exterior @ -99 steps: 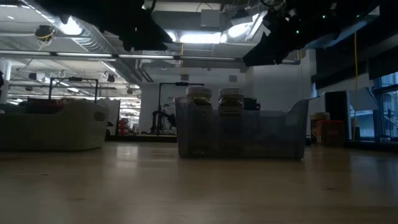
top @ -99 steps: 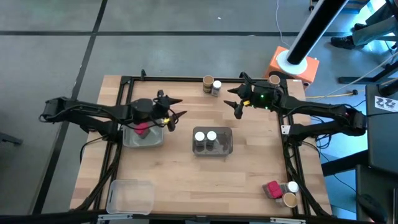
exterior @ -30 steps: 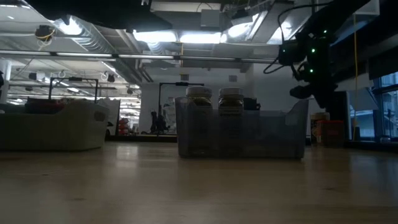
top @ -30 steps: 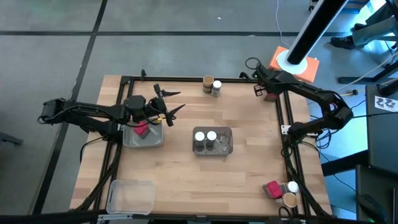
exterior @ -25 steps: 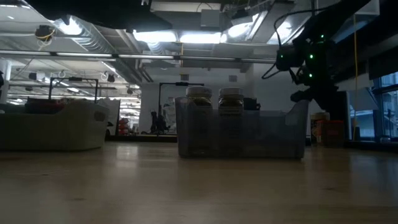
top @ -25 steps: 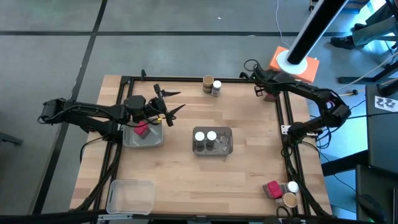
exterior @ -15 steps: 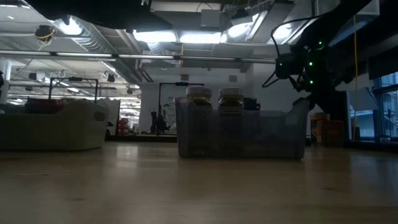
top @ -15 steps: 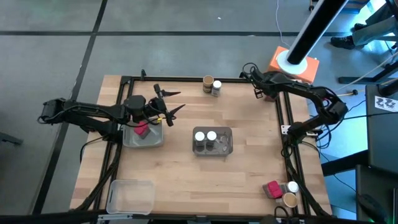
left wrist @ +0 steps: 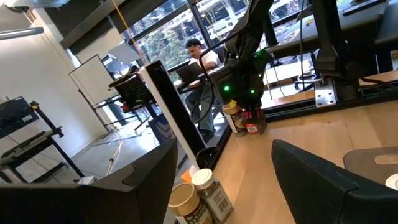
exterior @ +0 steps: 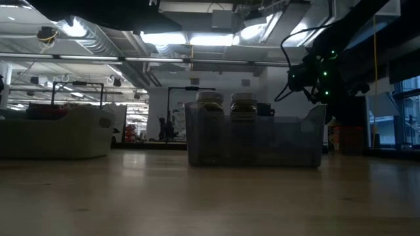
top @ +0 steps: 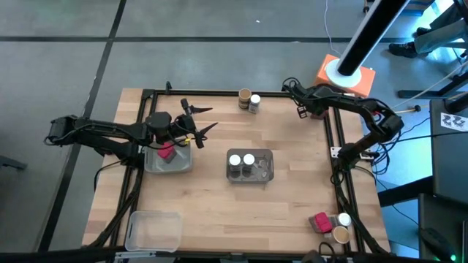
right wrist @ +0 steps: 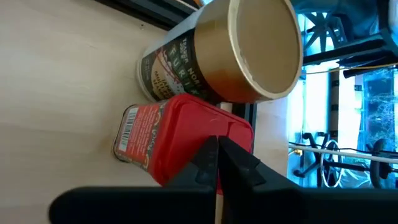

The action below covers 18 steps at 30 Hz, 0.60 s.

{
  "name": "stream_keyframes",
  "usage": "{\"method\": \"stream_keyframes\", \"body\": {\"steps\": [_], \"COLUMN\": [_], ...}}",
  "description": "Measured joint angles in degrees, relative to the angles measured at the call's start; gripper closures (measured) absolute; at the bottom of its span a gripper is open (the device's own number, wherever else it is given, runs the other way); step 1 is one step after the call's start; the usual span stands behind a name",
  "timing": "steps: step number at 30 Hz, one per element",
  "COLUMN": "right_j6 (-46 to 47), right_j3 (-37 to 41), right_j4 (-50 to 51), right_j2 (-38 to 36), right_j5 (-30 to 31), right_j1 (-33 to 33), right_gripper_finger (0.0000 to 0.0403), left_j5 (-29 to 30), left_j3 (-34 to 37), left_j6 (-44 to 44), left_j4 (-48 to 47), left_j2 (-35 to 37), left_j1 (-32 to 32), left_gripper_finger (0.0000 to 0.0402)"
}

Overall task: Sort spices by type
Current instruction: Put the top red seasoning can into the gray bin

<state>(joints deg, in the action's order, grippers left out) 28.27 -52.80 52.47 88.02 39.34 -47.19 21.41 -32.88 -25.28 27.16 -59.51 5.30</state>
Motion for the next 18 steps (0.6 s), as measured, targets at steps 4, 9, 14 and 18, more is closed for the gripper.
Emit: {"method": "stream_keyframes", "body": {"steps": [4, 9, 14, 18], "right_j6": [-0.07, 0.01, 1.32, 2.97], "right_j3": [0.0, -0.13, -0.35, -1.98], "right_j4": [0.07, 0.07, 0.47, 2.72], "right_j2": [-0.52, -0.88, -0.93, -0.78], "right_j5": [-1.48, -4.3, -6.16, -8.15], "right_j1": [1.72, 3.71, 5.75, 7.75], "right_gripper_finger": [0.0387, 0.0387, 0.0387, 0.0387], "left_j5": [0.0, -0.02, -0.01, -0.01], "left_j3": [0.0, 0.0, 0.0, 0.0], "left_j6": [0.0, 0.0, 0.0, 0.0], "left_j4": [0.03, 0.04, 0.08, 0.07], "left_j2": [0.0, 0.0, 0.0, 0.0], "left_j1": [0.0, -0.02, -0.02, -0.01], "left_gripper_finger": [0.0151, 0.0151, 0.0151, 0.0151]}}
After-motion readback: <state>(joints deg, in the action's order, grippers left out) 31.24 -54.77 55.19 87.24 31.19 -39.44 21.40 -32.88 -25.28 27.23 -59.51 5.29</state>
